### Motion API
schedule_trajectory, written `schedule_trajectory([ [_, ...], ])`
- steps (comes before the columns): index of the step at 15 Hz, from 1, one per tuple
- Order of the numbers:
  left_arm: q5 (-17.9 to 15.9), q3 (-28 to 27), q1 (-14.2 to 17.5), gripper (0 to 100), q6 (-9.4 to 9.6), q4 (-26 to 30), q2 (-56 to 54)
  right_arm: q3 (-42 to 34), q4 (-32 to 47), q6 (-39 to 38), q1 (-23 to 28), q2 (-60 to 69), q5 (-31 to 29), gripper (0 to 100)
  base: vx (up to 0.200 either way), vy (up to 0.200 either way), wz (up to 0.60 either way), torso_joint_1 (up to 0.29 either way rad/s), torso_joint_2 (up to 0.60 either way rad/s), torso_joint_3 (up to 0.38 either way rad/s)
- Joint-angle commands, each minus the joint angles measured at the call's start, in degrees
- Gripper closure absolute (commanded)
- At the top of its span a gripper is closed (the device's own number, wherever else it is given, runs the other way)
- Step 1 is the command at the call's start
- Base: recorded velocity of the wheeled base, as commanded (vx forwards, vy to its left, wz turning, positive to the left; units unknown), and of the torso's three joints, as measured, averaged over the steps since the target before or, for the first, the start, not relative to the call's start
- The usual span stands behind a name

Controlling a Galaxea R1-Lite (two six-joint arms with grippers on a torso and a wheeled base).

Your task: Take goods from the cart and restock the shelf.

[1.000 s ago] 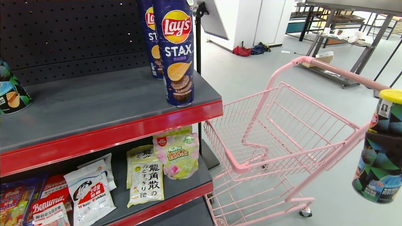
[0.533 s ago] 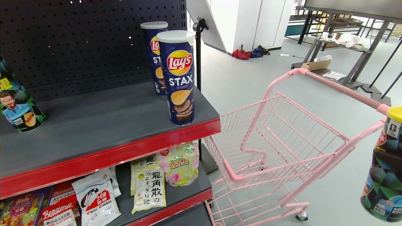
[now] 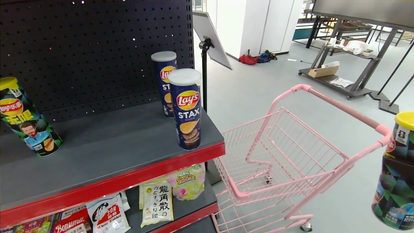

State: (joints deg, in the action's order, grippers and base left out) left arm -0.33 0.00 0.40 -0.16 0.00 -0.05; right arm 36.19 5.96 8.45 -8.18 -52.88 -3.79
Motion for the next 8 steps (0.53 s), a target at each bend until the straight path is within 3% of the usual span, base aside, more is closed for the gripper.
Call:
schedule_trajectory([
  [1, 0.0, 0.0, 0.0, 0, -0.02, 0.0, 0.0, -0.2, 0.0, 0.1, -0.1, -0.1, 0.1, 100, 0.000, 0.000, 0.00, 0.178, -0.43, -0.261],
  [8, 0.0, 0.0, -0.1, 0, -0.02, 0.1, 0.0, -0.7, 0.1, 0.8, -1.4, 0.4, 0.1, 100, 0.000, 0.000, 0.00, 0.159, -0.38, -0.221],
])
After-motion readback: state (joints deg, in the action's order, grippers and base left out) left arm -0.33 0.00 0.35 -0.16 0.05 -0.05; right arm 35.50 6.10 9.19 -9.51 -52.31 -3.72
